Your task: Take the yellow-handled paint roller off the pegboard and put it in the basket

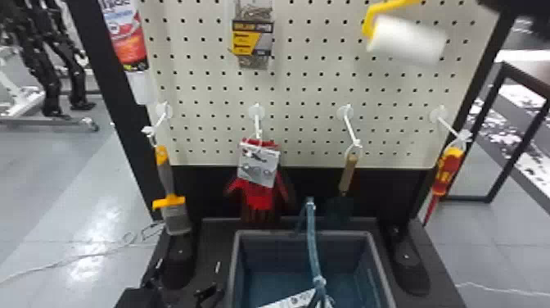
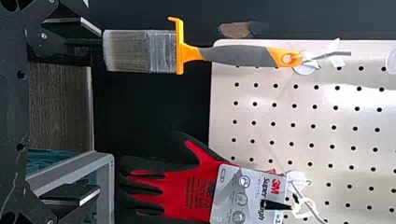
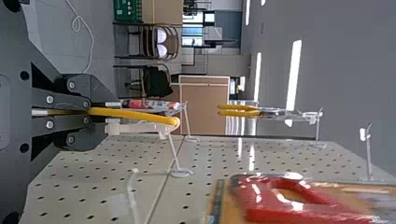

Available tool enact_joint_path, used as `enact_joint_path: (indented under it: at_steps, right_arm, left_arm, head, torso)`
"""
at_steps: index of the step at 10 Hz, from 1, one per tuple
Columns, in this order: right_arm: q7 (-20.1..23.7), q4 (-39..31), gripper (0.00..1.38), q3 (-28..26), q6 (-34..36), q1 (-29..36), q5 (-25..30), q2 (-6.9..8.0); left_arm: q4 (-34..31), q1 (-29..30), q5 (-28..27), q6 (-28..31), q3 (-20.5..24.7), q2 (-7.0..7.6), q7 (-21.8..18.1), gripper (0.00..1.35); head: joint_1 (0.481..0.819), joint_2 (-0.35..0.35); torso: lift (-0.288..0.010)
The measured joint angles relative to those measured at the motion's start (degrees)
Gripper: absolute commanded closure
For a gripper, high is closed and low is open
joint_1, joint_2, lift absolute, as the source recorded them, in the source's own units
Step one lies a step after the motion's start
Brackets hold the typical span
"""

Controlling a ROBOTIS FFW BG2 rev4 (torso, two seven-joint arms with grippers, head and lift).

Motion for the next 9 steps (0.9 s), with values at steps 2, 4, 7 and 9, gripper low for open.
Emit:
enact_joint_path:
  at_steps: [2,4,7,9]
  right_arm:
    - [-0.8,-0.7,1.28,-0.4,0.2,6.2,-0.9,0.0]
    - [-1.3,-2.3,1.28,-3.2,-0.2,13.9,0.5,0.0]
    - [-1.2,-5.5,1.28,-11.8,-1.8,25.2,6.0,2.42]
    - [-1.2,-9.3,1.28,-17.3,-0.9,31.8,10.0,7.18]
  left_arm:
    - [-0.1,0.1,0.1,0.0,0.0,0.09,0.0,0.13]
    - [-0.1,0.1,0.1,0.1,-0.1,0.16,0.0,0.13]
    - [-0.1,-0.2,0.1,0.7,-0.5,0.24,0.0,0.13]
    - [-0.1,-0.1,-0.1,0.6,-0.4,0.07,0.0,0.13]
  head:
    - [0.549,0.0]
    - [0.549,0.0]
    - [0.549,0.0]
    - [0.549,0.0]
  torso:
    - [-0.1]
    - [-0.1]
    - [-0.1]
    - [-0.1]
